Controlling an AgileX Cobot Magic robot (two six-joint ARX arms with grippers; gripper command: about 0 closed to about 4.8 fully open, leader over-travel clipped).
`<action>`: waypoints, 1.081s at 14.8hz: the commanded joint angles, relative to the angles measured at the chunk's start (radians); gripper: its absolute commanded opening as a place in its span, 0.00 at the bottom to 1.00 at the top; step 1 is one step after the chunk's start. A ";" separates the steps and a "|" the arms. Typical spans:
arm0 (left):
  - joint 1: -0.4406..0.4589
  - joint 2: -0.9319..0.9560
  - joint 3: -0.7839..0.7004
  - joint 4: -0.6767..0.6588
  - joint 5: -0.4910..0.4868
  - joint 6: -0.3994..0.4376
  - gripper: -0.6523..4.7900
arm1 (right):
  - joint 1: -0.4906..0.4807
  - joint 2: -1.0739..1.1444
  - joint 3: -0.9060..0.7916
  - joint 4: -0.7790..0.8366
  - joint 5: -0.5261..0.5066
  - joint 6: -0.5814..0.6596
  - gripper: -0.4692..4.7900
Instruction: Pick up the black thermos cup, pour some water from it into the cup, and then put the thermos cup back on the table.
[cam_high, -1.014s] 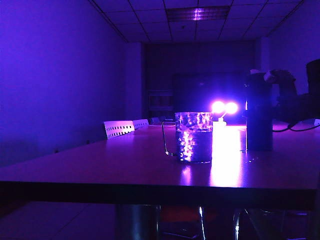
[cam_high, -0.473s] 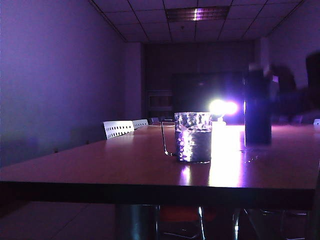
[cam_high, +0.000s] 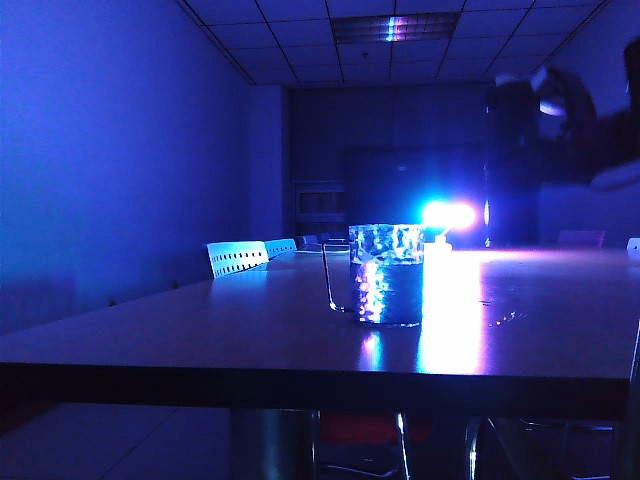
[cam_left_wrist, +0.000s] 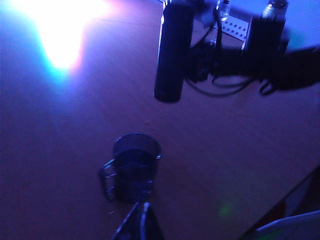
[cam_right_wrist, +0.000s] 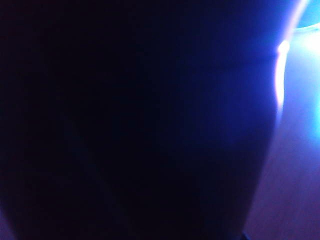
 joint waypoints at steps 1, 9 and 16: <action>-0.001 -0.002 0.005 0.012 0.016 -0.016 0.11 | 0.003 -0.124 0.011 -0.130 -0.016 -0.182 0.25; -0.002 -0.001 0.006 -0.038 0.035 -0.016 0.11 | 0.097 -0.273 0.011 -0.494 0.108 -0.585 0.25; -0.002 -0.001 0.005 -0.090 -0.032 -0.016 0.11 | 0.209 -0.273 -0.002 -0.525 0.323 -0.848 0.25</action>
